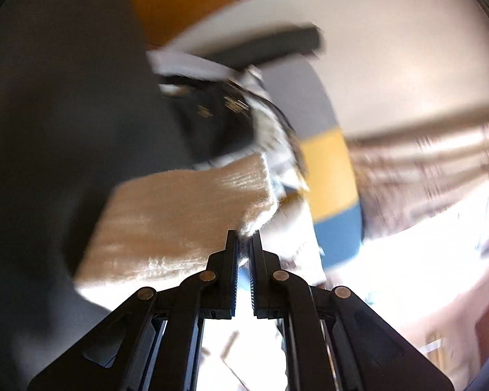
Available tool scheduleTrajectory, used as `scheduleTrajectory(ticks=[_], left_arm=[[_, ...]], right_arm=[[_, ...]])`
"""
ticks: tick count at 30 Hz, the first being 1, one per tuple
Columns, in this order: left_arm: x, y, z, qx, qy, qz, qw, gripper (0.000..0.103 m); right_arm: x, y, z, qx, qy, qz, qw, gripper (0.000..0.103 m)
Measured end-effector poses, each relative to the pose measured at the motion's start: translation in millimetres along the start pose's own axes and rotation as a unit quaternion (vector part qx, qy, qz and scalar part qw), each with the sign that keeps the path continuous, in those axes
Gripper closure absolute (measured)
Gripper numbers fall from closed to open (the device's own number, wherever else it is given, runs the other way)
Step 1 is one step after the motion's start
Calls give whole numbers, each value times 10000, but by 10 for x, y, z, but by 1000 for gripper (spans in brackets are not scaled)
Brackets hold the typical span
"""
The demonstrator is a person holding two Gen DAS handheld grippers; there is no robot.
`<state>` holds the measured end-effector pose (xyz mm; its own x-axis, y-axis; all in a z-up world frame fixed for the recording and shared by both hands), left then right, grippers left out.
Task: Fold clothes
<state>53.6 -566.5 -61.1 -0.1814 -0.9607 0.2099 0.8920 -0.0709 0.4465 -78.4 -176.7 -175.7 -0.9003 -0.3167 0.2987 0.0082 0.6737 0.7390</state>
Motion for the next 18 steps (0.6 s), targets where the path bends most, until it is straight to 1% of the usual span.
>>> scheduleTrajectory(ticks=[4,9,12,14,18], left_arm=[[-374,-352,509,-189,-502,-492,9974,98],[-973,-903,975,-260,-961,-1203,9877,98],[-1444,-1137,1090,-86,-1260,-1633,9785,98],[-1714,-1297,1137,-14,-1365,-1891,9724,98],[-2137,-1607,1072,330,-1573,-2262,9607,98]], right_arm=[[7,97,69,73,-36,82,9999,67],[101,275,103,224,10,304,9993,67],[155,419,159,261,-19,490,9985,67],[168,483,228,226,-97,557,9981,67],[134,559,433,133,-275,584,9978,67]])
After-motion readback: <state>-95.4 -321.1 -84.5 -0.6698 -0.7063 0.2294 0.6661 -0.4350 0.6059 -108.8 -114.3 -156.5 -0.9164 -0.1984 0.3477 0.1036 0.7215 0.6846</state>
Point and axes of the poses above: each gripper's, at about its wrist camera, not at the fingertips, and y roughly against the way its jaws point, z to its right, x to its top, the point moved 5 cm from there along -y, roughly the way its jaws point, and after that the axes turned 10 degrees about -z, right-handed, at the moved point
